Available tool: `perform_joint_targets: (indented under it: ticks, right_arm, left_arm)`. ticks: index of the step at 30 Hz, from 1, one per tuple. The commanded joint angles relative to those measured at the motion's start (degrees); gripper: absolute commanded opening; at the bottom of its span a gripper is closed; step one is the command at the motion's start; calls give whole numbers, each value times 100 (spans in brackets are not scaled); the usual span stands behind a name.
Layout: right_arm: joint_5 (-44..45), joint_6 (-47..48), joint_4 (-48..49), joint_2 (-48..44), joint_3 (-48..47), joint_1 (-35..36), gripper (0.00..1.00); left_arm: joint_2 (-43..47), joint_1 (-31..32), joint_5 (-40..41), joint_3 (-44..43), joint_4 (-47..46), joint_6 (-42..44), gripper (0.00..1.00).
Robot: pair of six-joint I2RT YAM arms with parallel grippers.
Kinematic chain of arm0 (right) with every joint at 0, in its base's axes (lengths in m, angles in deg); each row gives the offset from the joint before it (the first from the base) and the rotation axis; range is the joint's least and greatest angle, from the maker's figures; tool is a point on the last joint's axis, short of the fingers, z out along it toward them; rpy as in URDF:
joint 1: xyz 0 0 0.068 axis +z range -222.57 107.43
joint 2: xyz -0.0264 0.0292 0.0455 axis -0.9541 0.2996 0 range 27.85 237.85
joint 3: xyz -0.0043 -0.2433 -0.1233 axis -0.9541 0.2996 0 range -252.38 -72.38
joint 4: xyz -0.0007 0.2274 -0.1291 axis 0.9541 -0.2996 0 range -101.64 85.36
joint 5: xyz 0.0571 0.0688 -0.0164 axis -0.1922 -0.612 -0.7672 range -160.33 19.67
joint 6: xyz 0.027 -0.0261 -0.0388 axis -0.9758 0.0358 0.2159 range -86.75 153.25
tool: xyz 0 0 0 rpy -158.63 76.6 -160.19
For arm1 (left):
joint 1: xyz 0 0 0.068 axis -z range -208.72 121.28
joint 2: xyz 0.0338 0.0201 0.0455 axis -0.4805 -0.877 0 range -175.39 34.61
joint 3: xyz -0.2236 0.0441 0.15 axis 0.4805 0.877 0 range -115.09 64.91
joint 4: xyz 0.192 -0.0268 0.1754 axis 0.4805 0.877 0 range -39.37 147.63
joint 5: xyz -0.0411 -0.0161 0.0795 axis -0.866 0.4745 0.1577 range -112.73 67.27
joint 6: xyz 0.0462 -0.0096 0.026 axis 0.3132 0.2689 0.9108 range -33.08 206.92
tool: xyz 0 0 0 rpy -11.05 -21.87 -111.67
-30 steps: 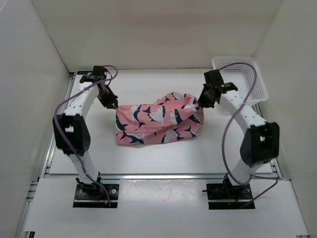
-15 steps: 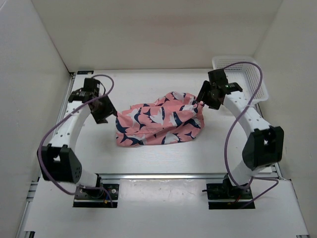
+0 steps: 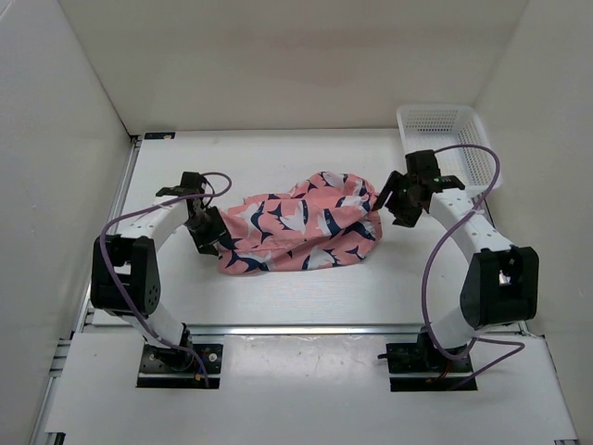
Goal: Fold and stack the shorts
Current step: Flatten the shorts out
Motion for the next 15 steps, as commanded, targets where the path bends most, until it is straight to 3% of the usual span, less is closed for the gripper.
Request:
perform_joint_targets:
  ticks: [1, 2, 4, 11, 14, 15]
  right_arm:
    - [-642, -133, 585, 215, -32, -68, 73]
    - [-747, -133, 586, 416, -102, -68, 71]
    - [-932, -185, 735, 593, -225, -121, 70]
    - [-995, -300, 859, 1050, -682, -121, 64]
    - [-995, -352, 859, 1287, -832, -121, 51]
    - [-995, -405, 859, 1349, -910, -121, 38]
  left_arm:
    - [36, 106, -279, -290, -292, 115, 53]
    - [36, 106, -340, -360, -292, 115, 29]
    - [36, 106, -341, -361, -292, 115, 11]
    - [325, 106, -341, -361, -292, 62, 11]
    - [545, 106, -279, -361, -230, 10, 11]
    - [546, 106, -279, -361, -230, 10, 11]
